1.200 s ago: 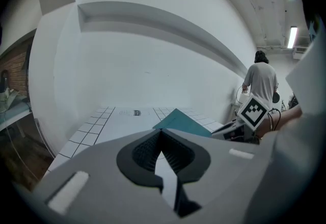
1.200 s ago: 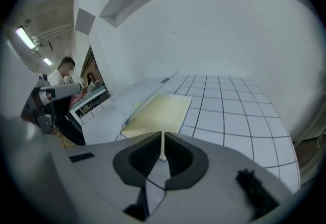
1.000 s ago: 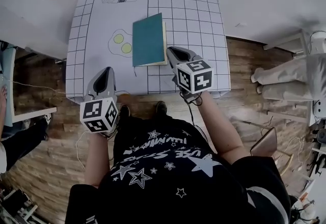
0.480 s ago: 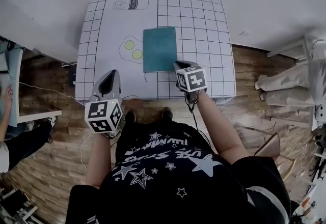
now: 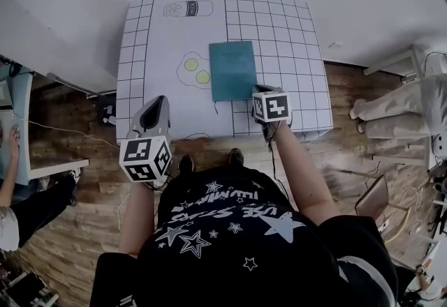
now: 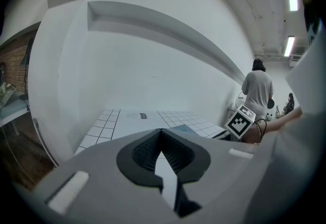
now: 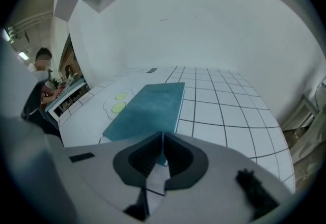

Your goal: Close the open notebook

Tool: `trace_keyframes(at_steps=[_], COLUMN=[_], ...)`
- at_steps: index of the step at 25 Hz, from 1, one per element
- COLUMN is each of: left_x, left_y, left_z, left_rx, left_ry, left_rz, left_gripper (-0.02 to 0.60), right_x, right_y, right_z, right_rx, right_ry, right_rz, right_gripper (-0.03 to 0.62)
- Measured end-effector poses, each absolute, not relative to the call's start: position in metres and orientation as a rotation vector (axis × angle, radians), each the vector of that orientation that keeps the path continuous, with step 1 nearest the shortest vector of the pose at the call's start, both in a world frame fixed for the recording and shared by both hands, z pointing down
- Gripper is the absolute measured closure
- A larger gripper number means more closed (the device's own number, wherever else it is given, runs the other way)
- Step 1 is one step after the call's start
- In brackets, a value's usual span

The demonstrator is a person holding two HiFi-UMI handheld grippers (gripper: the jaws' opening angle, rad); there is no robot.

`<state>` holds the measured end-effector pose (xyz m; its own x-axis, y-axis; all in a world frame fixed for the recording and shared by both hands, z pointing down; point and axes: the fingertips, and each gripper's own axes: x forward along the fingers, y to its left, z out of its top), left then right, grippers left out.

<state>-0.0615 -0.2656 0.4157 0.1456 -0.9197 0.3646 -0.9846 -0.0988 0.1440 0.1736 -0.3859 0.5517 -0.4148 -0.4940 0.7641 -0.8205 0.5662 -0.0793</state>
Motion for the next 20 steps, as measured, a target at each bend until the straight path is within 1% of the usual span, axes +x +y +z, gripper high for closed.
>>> trace_keyframes(at_steps=[5,12,20], left_x=[-0.08,-0.095,-0.082], left_y=[-0.264,-0.256,-0.258], left_z=[0.41,0.415,0.424], left_rx=[2.15,2.236,2.377], left_ry=[-1.777,-1.635,-1.412], left_rz=[0.237,0.232,0.248], left_gripper=[0.574,0.574,0.574], right_x=[0.138,0.078,0.058], right_y=[-0.37,-0.32,-0.283], right_z=[0.515,0.474,0.455], right_rx=[1.092,1.092,1.18], right_ry=[-2.204,-2.33,-2.328], right_rz=[0.565,0.56,0.56], right_gripper=[0.571,0.571,0.571])
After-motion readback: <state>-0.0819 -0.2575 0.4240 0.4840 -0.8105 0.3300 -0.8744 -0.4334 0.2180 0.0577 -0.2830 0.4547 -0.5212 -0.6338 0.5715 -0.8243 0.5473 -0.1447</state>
